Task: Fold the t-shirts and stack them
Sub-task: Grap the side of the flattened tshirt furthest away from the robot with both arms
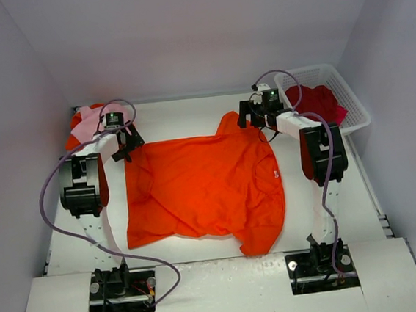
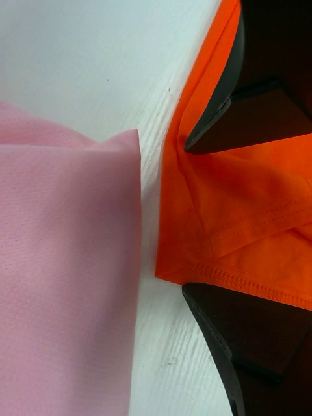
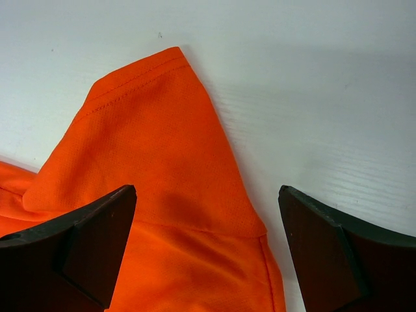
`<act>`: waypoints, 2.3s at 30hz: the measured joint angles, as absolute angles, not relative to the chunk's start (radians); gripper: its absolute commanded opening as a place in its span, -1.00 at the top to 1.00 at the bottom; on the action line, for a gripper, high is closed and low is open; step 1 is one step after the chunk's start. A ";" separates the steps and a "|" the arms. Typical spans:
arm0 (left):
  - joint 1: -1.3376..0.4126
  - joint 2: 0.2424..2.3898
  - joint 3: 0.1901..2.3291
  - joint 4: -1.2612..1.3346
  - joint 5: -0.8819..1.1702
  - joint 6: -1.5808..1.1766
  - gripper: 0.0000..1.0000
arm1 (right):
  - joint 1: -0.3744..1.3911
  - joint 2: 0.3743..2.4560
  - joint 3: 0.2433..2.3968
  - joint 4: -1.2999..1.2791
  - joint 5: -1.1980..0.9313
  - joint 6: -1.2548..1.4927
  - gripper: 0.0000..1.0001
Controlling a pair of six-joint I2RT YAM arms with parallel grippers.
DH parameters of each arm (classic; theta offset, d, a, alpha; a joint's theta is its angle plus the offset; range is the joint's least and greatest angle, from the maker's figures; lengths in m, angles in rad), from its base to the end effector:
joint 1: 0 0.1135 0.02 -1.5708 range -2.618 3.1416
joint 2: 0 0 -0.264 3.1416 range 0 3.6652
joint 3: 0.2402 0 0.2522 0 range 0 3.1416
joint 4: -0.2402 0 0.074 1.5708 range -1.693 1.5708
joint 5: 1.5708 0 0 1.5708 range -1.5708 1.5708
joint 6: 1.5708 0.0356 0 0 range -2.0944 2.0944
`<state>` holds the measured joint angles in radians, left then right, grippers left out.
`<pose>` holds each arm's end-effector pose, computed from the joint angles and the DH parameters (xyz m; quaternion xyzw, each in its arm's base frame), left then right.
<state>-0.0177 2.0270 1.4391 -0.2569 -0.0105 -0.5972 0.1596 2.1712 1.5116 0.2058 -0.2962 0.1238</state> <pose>0.4461 -0.0075 0.1826 -0.2689 0.8953 -0.1028 0.3399 0.4886 0.0892 0.1813 -0.0932 0.8372 0.1979 0.5012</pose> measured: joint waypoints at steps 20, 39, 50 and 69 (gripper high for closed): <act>0.036 2.046 1.444 -0.226 0.052 -0.598 0.18 | 0.160 2.180 1.512 0.206 -0.293 0.118 -0.62; 0.031 2.042 1.416 -0.203 0.054 -0.606 0.65 | 0.174 2.207 1.513 0.213 -0.288 0.127 -0.21; 0.023 2.042 1.415 -0.209 0.056 -0.609 1.00 | 0.191 2.216 1.514 0.221 -0.274 0.128 0.29; 0.014 1.974 1.414 -0.243 0.057 -0.613 1.00 | 0.192 2.218 1.514 0.220 -0.208 0.100 1.00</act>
<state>0.0139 1.9743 1.4143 -0.2428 0.0566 -0.6128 0.1917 2.2177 1.5135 0.2199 -0.2085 0.1001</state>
